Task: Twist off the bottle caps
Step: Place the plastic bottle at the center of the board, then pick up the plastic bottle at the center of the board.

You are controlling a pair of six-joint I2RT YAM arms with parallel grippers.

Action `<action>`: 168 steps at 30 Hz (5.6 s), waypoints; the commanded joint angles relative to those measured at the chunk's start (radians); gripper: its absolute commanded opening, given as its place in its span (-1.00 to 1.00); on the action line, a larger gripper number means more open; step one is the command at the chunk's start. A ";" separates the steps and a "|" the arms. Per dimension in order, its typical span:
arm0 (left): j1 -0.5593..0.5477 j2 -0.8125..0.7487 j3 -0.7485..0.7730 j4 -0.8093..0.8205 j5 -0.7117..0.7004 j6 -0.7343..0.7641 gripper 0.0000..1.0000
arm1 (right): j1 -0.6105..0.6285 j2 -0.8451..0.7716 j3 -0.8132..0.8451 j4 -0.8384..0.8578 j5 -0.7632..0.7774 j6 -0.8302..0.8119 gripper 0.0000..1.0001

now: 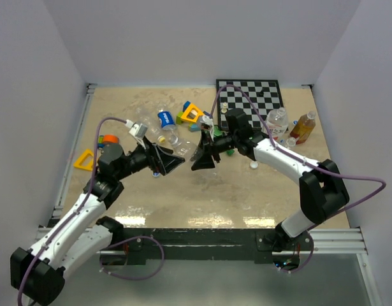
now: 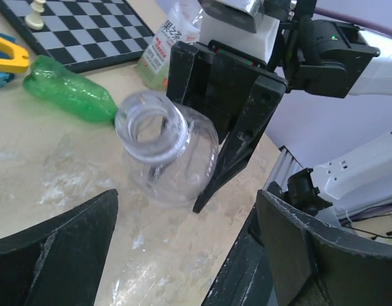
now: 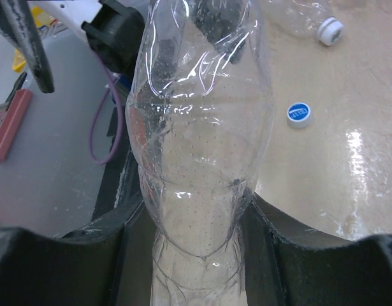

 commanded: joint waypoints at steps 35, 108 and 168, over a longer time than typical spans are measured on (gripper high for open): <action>0.096 0.080 0.162 -0.213 -0.011 0.256 -1.00 | -0.011 0.000 0.108 -0.256 0.098 -0.330 0.96; 0.432 0.527 0.417 -0.294 -0.555 0.494 0.67 | -0.039 -0.030 0.086 -0.234 0.239 -0.336 0.96; 0.311 -0.085 -0.104 0.169 0.327 0.310 0.91 | -0.074 0.271 0.323 -0.378 0.872 -0.138 -0.34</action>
